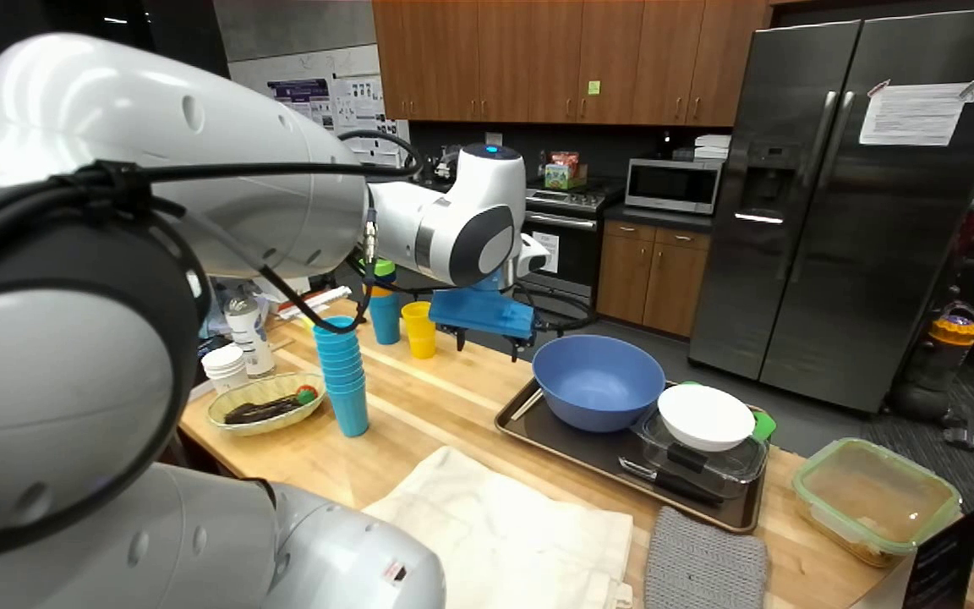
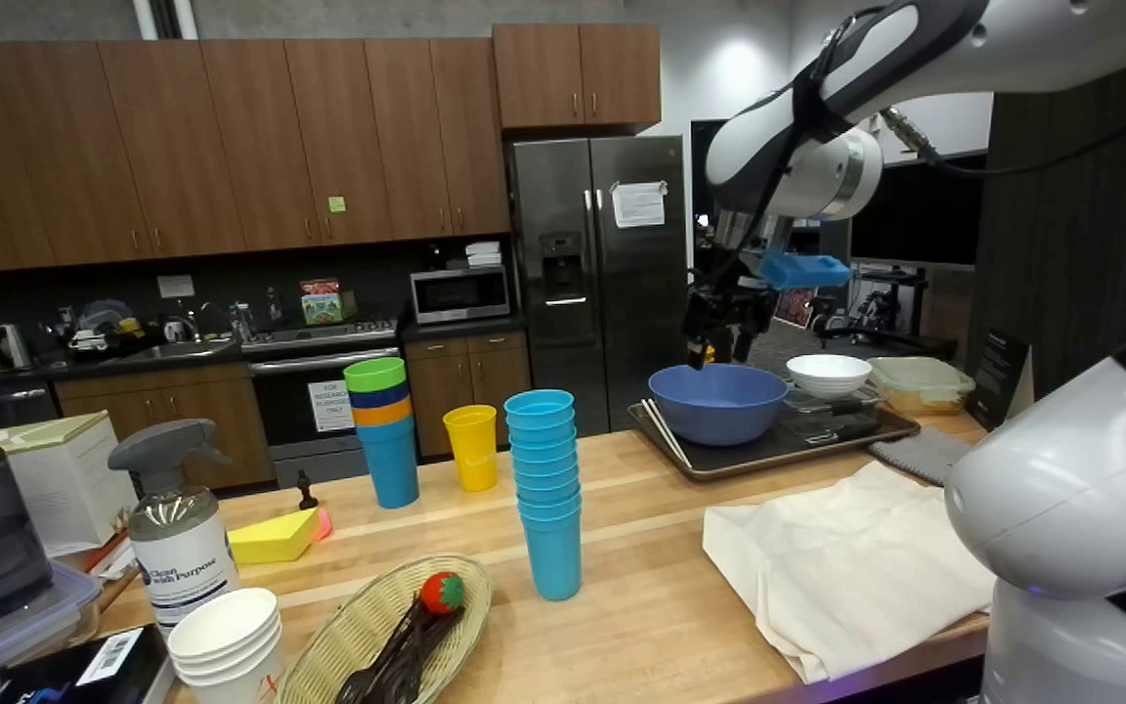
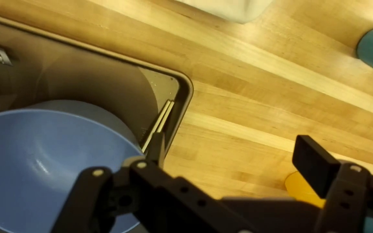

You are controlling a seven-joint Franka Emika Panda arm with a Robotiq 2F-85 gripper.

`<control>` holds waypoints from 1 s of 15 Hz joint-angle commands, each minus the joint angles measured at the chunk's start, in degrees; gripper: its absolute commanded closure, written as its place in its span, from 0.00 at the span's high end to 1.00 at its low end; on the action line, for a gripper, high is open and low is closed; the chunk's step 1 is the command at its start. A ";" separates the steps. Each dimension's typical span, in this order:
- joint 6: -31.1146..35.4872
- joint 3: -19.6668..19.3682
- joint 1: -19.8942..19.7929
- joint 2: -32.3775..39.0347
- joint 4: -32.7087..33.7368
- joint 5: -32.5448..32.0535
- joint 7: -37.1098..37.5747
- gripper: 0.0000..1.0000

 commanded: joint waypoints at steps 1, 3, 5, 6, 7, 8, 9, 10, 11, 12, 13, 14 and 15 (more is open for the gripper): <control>-3.95 -1.24 1.19 0.19 1.30 4.59 0.47 1.00; -4.69 -1.64 1.49 0.09 1.31 7.53 -0.47 1.00; -5.26 -3.28 3.08 -0.19 1.30 12.24 -3.42 1.00; -5.45 -3.76 3.55 -0.24 1.23 14.02 -4.85 1.00; -5.95 -4.19 3.95 -0.22 1.32 15.43 -6.26 1.00; -6.74 -4.61 4.23 -0.16 1.47 16.47 -7.54 1.00; -8.09 -5.12 4.49 -0.08 1.78 17.40 -8.85 1.00; -9.82 -5.77 4.76 0.02 2.13 18.25 -10.47 1.00; -11.17 -6.44 5.05 0.03 2.37 19.47 -12.26 1.00; -12.39 -7.04 5.30 0.06 2.59 20.92 -14.06 1.00; -13.34 -7.48 5.38 0.10 2.74 22.06 -15.90 1.00; -14.15 -7.85 5.37 0.17 2.89 22.79 -18.02 1.00; -14.86 -8.10 5.24 0.26 3.02 23.29 -20.06 1.00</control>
